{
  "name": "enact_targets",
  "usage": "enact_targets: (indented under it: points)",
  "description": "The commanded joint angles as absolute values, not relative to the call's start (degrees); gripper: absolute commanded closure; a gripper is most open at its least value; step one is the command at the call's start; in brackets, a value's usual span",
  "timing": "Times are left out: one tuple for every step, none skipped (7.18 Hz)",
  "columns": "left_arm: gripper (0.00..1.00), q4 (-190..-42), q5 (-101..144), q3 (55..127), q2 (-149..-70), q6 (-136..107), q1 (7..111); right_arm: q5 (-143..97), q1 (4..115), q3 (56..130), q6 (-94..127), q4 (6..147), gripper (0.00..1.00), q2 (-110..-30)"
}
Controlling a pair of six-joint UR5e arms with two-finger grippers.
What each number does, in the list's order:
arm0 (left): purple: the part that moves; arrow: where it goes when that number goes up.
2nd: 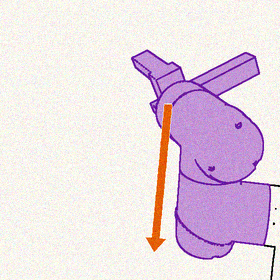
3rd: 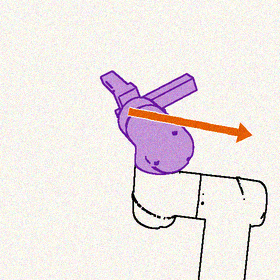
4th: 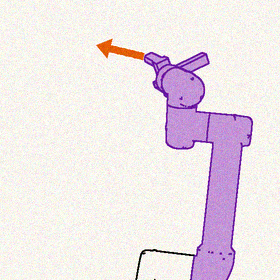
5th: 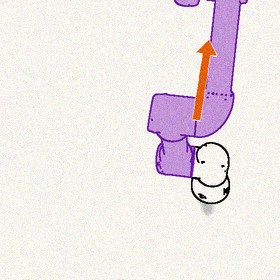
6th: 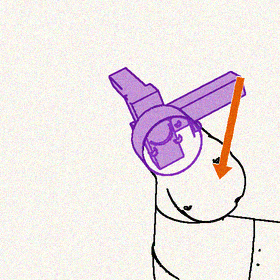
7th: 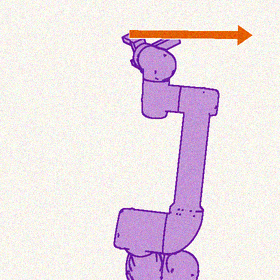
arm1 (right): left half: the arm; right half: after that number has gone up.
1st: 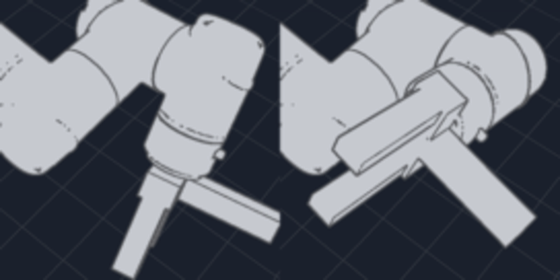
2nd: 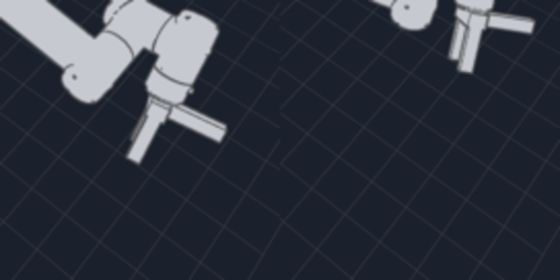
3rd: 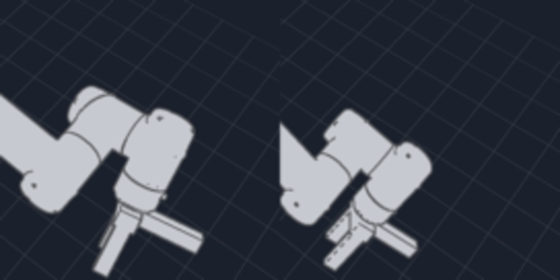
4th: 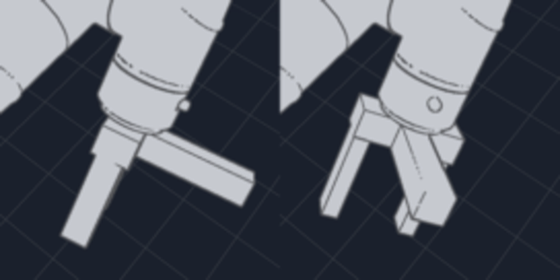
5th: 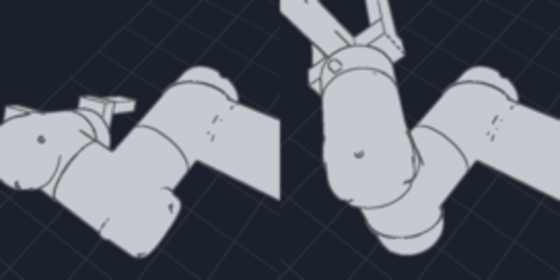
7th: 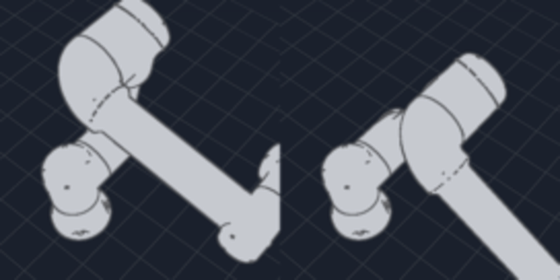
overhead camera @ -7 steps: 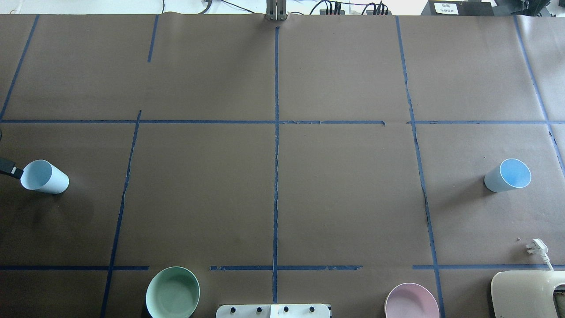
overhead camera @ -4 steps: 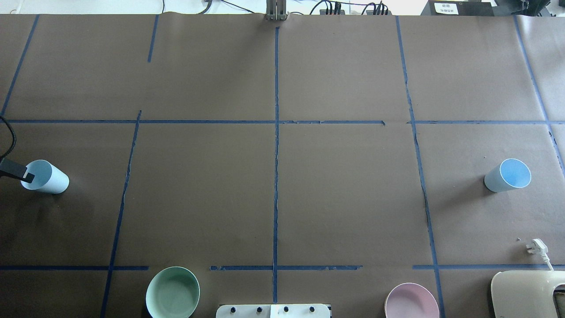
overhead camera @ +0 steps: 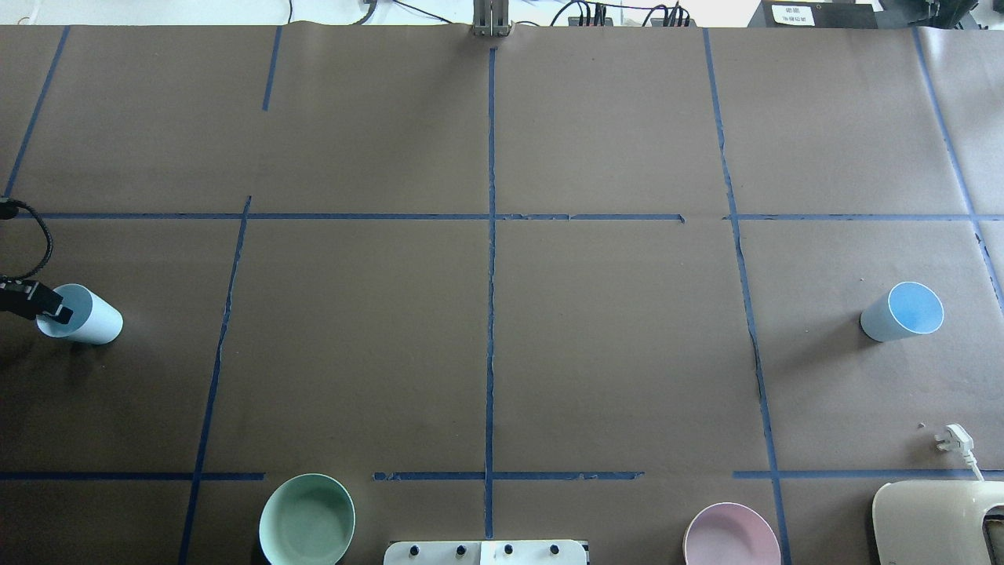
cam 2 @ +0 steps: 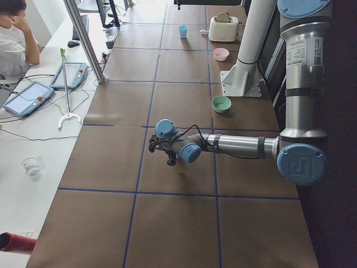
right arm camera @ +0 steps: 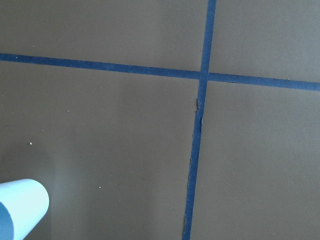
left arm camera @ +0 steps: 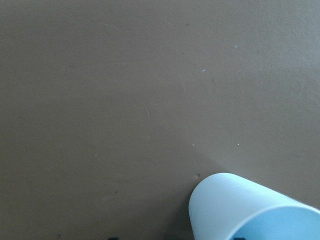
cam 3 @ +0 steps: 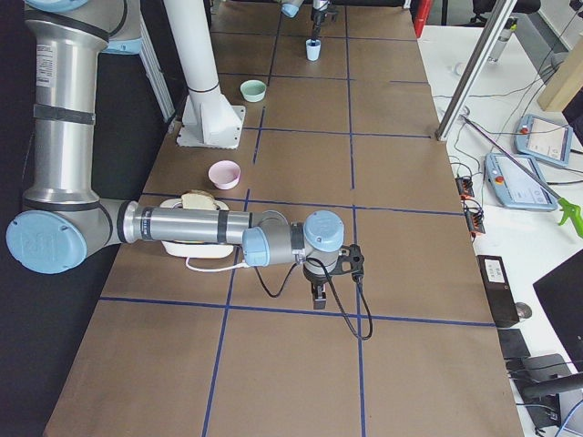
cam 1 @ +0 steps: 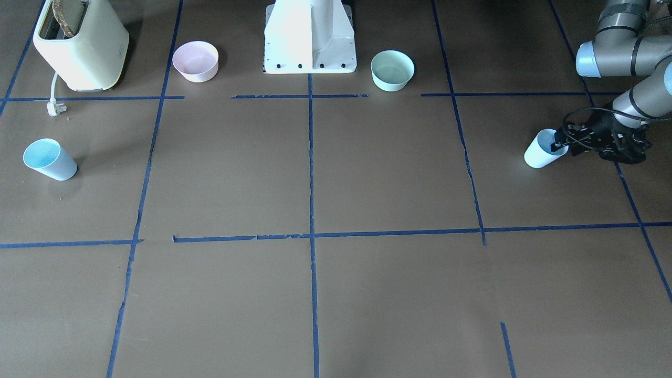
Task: Stack blue cups with both arms
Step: 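Close the left gripper on the rim of the light blue cup, then carry the cup with the left gripper and set it at table center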
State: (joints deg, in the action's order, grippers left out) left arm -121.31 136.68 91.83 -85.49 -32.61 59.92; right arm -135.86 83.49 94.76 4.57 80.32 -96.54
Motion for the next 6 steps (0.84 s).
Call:
enact_targets:
  points:
    - [1.00,-121.12,137.46,92.54,-87.96,-41.76,58.46,-135.79,82.71,94.75,4.57,80.24,0.00,-96.50]
    - [1.00,-121.11,137.37,93.85,-91.02,-51.67,56.79,-135.79,82.62,94.75,4.57,80.24,0.00,-96.50]
    - [1.00,-120.85,137.29,95.87,-94.62,-60.73,54.95,-135.79,82.18,94.75,4.57,80.24,0.00,-96.24]
    - [1.00,-117.63,137.02,98.50,-99.44,-65.61,51.89,-135.88,81.92,94.92,4.57,80.16,0.00,-96.15]
    - [1.00,-109.94,136.15,100.79,-106.63,-70.61,49.51,-135.88,81.74,95.01,4.66,80.16,0.00,-96.07]
    - [1.00,-100.29,130.66,100.29,-116.36,-75.19,43.48,-135.88,81.48,95.18,4.66,80.16,0.00,-95.98]
